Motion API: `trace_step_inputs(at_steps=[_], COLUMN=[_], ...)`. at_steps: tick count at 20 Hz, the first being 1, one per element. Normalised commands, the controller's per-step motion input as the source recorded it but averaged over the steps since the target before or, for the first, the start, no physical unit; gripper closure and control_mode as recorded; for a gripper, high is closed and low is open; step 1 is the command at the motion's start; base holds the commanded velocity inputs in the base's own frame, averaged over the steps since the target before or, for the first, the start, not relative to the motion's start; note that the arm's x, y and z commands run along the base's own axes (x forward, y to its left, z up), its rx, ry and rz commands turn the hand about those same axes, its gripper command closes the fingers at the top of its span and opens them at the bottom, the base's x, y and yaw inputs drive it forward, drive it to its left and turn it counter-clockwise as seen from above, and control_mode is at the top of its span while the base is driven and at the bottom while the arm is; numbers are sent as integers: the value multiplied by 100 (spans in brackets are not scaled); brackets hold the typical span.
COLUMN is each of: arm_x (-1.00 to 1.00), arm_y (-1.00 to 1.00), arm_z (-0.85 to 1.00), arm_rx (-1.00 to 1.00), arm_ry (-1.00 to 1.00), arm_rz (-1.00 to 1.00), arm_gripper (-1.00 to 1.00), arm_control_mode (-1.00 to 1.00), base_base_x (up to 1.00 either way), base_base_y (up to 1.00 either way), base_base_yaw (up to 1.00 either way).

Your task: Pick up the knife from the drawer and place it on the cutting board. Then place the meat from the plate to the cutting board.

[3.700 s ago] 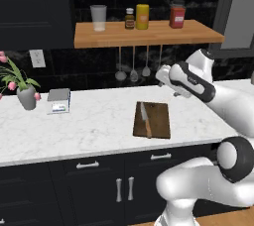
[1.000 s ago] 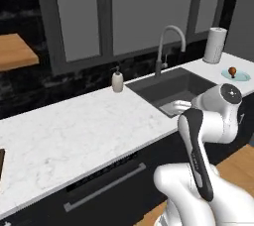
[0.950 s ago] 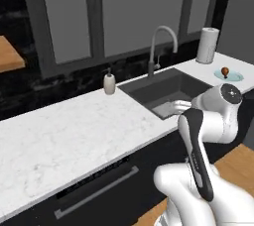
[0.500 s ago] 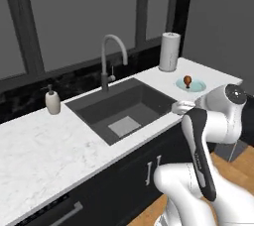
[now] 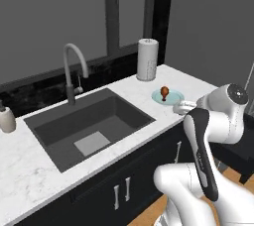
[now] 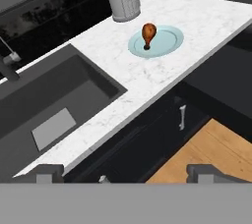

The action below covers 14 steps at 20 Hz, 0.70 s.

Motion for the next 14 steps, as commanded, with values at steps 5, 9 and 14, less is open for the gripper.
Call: trace_step_inputs(at_steps=[5,9,14], arm_x=[0,0,0], arm_y=[0,0,0], arm_z=[0,0,0], arm_rx=[0,0,0], arm_ry=[0,0,0], arm_rz=[0,0,0], arm_gripper=[-100,-100,-100], arm_control_mode=[100,100,100], base_base_x=[8,13,34], base_base_y=[-25,-20,-40], base_base_yaw=[16,22,20])
